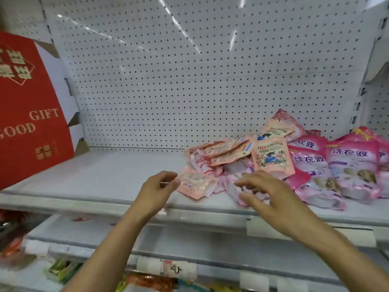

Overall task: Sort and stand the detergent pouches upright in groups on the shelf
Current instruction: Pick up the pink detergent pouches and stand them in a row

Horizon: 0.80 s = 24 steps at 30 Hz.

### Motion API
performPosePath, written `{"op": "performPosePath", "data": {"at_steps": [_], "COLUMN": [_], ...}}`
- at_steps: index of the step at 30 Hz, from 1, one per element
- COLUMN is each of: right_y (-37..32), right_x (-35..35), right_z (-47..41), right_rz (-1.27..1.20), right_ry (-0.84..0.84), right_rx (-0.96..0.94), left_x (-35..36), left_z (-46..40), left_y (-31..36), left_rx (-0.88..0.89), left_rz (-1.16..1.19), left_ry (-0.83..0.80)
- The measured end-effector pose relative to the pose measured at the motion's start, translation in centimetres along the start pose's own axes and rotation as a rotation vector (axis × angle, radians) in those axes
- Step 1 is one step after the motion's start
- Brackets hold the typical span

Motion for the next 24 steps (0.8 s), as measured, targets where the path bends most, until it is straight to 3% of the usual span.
{"op": "performPosePath", "data": {"at_steps": [3, 7, 10, 12, 15, 20, 24], "right_y": [-0.8, -0.1, 2.7, 4.9, 6.7, 7.0, 6.2], "right_x": [1.2, 3.0, 2.9, 3.1, 3.5, 2.8, 1.0], "right_z": [-4.7, -11.0, -14.3, -15.5, -16.3, -17.2, -18.4], "right_rz": [0.101, 0.566, 0.858, 0.917, 0.905, 0.883, 0.732], "right_ry": [0.058, 0.123, 0.070, -0.020, -0.053, 0.066, 0.193], "right_rx": [-0.073, -0.109, 0.047, 0.181, 0.268, 0.290, 0.243], "left_x": [0.6, 2.8, 3.1, 3.4, 4.2, 4.9, 2.6], "left_z": [-4.6, -8.8, -11.5, -12.8, -14.1, -15.6, -16.8], "left_y": [-2.5, -5.2, -6.2, -6.9, -8.5, -9.0, -7.0], "left_rx": [-0.068, -0.100, -0.090, -0.085, -0.132, -0.097, -0.093], "left_rz": [-0.190, -0.498, -0.567, -0.612, -0.562, -0.368, 0.006], "left_ry": [-0.083, -0.342, -0.401, -0.434, -0.518, -0.590, -0.552]}}
Point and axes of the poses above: each hand's wrist, its own z-axis away from the middle knuckle, its own x-axis out of the palm, y = z × x, the point moved 9 cm from there along -z, towards the middle knuckle, and after that the axes turned 5 degrees about y, right-handed, at the moved point
